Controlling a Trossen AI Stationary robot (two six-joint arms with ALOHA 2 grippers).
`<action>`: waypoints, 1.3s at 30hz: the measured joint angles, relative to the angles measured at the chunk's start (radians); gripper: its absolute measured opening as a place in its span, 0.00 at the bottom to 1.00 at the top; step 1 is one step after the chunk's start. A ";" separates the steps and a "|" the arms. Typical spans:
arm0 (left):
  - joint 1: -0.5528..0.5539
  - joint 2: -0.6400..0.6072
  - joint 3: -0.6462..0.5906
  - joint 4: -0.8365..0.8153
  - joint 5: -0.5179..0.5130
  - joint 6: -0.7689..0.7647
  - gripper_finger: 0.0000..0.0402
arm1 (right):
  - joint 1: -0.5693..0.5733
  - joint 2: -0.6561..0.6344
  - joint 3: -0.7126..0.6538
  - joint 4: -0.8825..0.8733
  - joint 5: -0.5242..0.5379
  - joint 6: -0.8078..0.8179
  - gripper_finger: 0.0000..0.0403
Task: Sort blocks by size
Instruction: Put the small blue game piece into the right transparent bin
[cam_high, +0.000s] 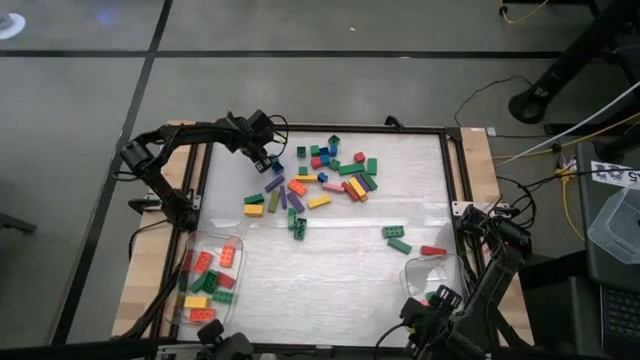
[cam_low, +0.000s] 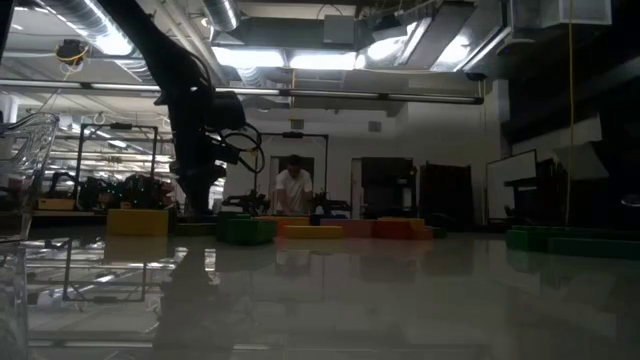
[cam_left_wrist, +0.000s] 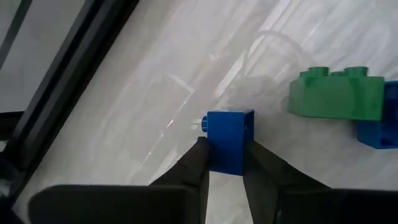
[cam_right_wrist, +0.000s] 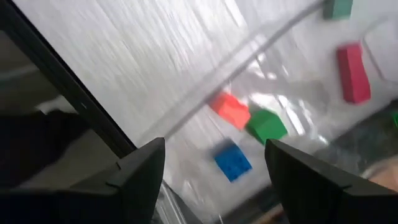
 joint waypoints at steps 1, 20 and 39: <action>0.000 0.000 0.000 0.000 0.000 -0.009 0.13 | 0.000 0.000 0.012 0.000 0.025 0.000 0.68; -0.001 -0.007 -0.002 -0.013 0.016 -0.070 0.02 | -0.001 0.000 0.121 -0.001 0.448 -0.178 0.68; -0.004 -0.074 -0.003 -0.102 0.224 -0.110 0.00 | -0.091 0.000 0.121 -0.001 0.673 -0.437 0.68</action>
